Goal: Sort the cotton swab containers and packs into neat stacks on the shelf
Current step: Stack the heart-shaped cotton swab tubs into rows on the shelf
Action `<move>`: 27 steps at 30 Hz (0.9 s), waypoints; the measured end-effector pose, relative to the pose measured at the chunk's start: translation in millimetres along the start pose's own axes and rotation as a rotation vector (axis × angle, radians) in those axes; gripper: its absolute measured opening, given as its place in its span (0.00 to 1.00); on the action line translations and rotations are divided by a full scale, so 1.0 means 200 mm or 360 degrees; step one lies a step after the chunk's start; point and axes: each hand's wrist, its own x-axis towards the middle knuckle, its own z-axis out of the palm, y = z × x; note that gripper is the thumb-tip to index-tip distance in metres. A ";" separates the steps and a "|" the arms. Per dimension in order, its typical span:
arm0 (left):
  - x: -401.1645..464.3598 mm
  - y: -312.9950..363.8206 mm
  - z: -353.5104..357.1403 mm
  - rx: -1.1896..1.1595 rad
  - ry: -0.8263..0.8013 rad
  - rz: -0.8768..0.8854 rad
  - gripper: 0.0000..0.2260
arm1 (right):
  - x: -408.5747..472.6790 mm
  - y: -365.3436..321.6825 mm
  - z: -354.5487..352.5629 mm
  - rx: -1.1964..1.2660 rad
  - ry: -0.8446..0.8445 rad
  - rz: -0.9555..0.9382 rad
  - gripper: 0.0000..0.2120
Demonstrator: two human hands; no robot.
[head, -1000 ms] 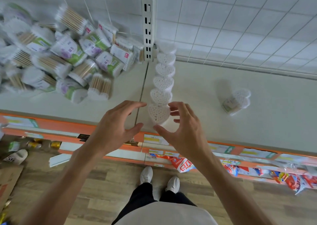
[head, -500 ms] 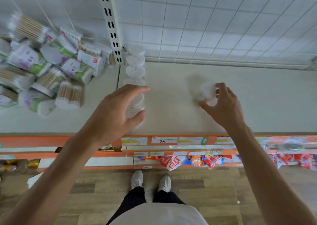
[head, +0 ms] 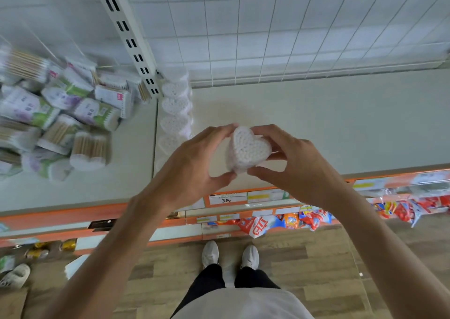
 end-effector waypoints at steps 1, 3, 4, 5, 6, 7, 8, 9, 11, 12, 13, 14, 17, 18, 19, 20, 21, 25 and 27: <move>0.00 0.02 0.01 -0.0031 0.0025 -0.0005 0.34 | 0.00 -0.01 -0.01 0.0023 0.0017 -0.0016 0.28; 0.01 0.04 0.02 -0.0083 0.0093 -0.0032 0.31 | -0.01 -0.02 -0.03 0.0064 0.0049 -0.0039 0.27; 0.01 0.04 0.02 -0.0086 0.0129 -0.0047 0.31 | -0.01 -0.02 -0.03 0.0082 0.0057 -0.0046 0.27; 0.01 0.04 0.03 -0.0069 0.0163 -0.0065 0.30 | -0.01 -0.02 -0.04 0.0107 0.0072 -0.0050 0.28; 0.01 0.04 0.04 -0.0041 0.0190 -0.0081 0.30 | -0.02 -0.02 -0.04 0.0128 0.0102 -0.0049 0.30; 0.01 0.05 0.04 -0.0010 0.0211 -0.0099 0.30 | -0.02 -0.03 -0.03 0.0140 0.0144 -0.0043 0.31; 0.01 0.05 0.05 0.0022 0.0231 -0.0122 0.30 | -0.02 -0.03 -0.03 0.0147 0.0187 -0.0036 0.32; 0.01 0.04 0.05 0.0051 0.0249 -0.0143 0.31 | -0.01 -0.04 -0.02 0.0153 0.0223 -0.0028 0.32; 0.01 0.04 0.06 0.0098 0.0273 -0.0174 0.31 | 0.00 -0.05 0.00 0.0153 0.0279 -0.0010 0.31; 0.02 0.04 0.06 0.0114 0.0286 -0.0190 0.31 | 0.02 -0.04 0.02 0.0150 0.0303 -0.0002 0.30; 0.02 0.04 0.06 0.0124 0.0300 -0.0206 0.31 | 0.03 -0.05 0.03 0.0154 0.0323 0.0004 0.29; 0.02 0.04 0.06 0.0128 0.0310 -0.0221 0.31 | 0.04 -0.05 0.04 0.0165 0.0337 0.0003 0.28; 0.05 -0.01 -0.02 0.0183 0.0316 -0.0240 0.32 | 0.12 -0.04 0.06 0.0169 0.0377 -0.0047 0.27; 0.06 -0.05 -0.08 0.0200 0.0326 -0.0263 0.33 | 0.17 -0.03 0.06 0.0134 0.0398 -0.0067 0.28; 0.08 -0.09 -0.14 0.0200 0.0344 -0.0308 0.32 | 0.23 -0.01 0.07 0.0084 0.0415 -0.0082 0.28; 0.10 -0.14 -0.19 0.0198 0.0359 -0.0360 0.32 | 0.31 0.01 0.08 0.0040 0.0426 -0.0091 0.28; 0.12 -0.18 -0.25 0.0209 0.0372 -0.0403 0.30 | 0.38 0.04 0.10 0.0007 0.0431 -0.0088 0.27; 0.23 -0.34 -0.36 0.0373 0.0371 -0.0439 0.24 | 0.73 0.15 0.18 -0.0064 0.0424 -0.0033 0.26; 0.28 -0.40 -0.38 0.0376 0.0345 -0.0423 0.23 | 0.87 0.18 0.22 -0.0097 0.0425 0.0006 0.27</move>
